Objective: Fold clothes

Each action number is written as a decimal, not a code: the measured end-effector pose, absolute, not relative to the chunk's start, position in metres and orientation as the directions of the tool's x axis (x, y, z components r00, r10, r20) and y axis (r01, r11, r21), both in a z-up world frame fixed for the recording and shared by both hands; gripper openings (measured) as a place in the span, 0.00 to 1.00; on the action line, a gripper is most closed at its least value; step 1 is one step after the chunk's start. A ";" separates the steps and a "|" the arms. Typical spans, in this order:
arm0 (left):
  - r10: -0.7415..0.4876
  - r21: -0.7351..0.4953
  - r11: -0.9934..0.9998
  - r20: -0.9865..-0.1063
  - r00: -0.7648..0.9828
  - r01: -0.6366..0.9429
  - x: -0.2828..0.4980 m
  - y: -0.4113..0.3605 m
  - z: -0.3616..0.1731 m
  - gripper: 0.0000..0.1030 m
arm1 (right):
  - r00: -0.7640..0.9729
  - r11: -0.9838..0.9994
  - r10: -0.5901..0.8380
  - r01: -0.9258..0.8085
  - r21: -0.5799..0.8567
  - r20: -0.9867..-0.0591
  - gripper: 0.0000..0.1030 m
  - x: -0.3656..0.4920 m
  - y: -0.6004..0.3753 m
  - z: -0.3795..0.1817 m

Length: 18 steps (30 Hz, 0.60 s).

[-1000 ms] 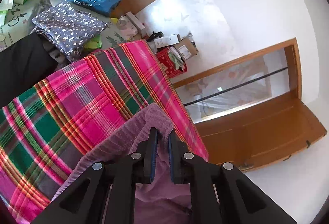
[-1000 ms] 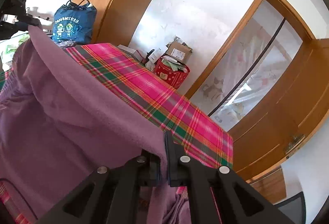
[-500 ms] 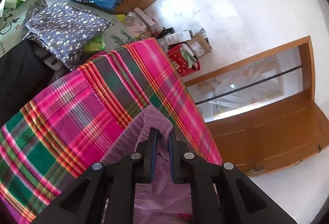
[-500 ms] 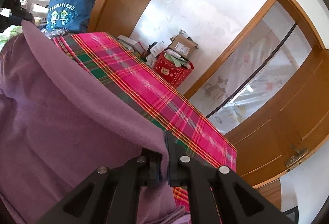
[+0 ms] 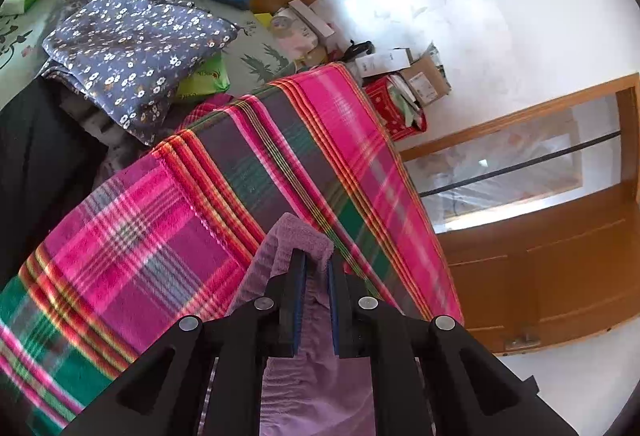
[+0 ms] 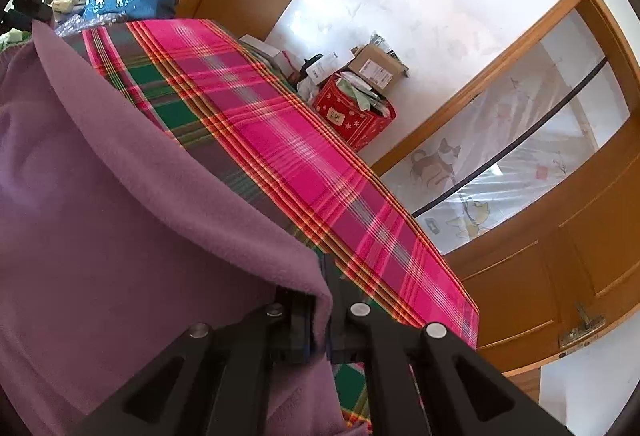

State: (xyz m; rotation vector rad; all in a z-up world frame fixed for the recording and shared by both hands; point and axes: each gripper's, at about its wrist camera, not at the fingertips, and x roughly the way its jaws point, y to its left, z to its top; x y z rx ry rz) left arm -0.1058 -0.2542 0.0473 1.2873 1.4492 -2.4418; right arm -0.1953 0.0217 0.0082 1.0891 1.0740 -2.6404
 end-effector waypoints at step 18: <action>0.352 -0.670 -0.604 -0.710 -0.610 0.432 -0.144 -0.264 0.015 0.12 | -0.671 -0.719 0.237 0.365 -0.591 -0.703 0.04 -0.245 0.010 -0.041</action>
